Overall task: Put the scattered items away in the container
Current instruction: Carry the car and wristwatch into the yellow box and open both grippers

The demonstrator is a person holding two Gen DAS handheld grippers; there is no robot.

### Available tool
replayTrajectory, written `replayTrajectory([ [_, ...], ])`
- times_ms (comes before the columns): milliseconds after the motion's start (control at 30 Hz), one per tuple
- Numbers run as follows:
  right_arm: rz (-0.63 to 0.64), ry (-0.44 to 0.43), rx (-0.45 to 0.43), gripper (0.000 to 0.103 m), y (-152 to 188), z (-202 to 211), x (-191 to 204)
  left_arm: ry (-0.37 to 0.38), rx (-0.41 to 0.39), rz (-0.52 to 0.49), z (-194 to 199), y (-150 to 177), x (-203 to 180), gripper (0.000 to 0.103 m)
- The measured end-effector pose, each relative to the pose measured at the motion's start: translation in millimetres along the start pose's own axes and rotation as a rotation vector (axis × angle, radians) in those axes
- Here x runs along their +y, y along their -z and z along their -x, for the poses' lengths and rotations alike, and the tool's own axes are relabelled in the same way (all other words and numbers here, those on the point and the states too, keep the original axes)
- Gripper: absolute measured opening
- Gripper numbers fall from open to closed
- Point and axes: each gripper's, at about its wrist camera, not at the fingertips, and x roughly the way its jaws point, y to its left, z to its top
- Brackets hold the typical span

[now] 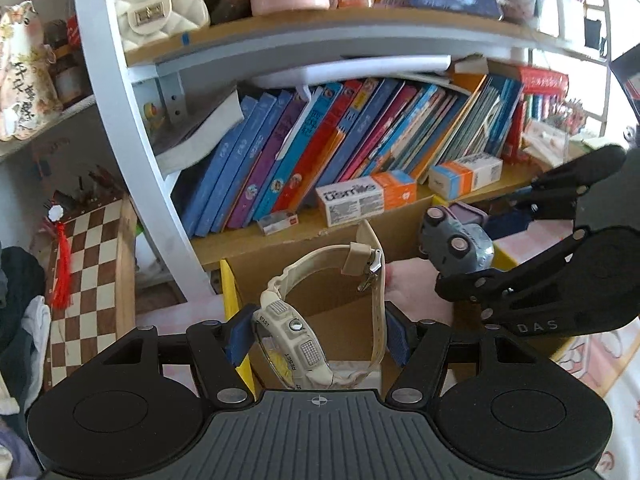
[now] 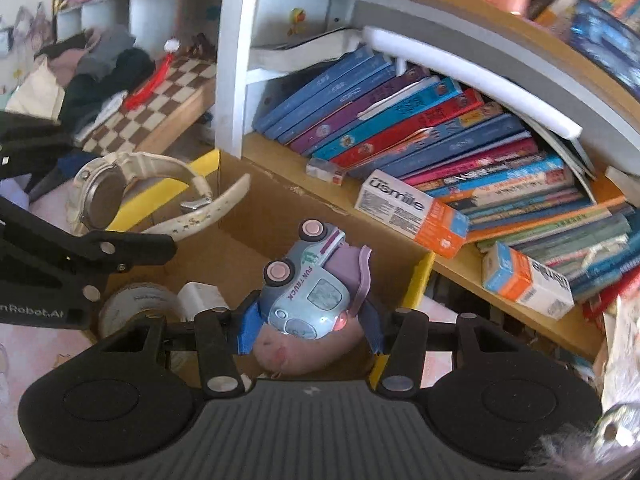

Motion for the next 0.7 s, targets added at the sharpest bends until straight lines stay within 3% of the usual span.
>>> replayTrajectory([
  [333,0.247,-0.053,0.136,0.049,-7.2,-73.8,17.7,-0.011,0.137,-0.083,-42.1,2.7,-1.9,0.065],
  [700,0.513,-0.069,0.116,0.049,-5.8,-100.4,44.9,-0.044,0.176,-0.154,-54.6,7.7,-6.8,0.068],
])
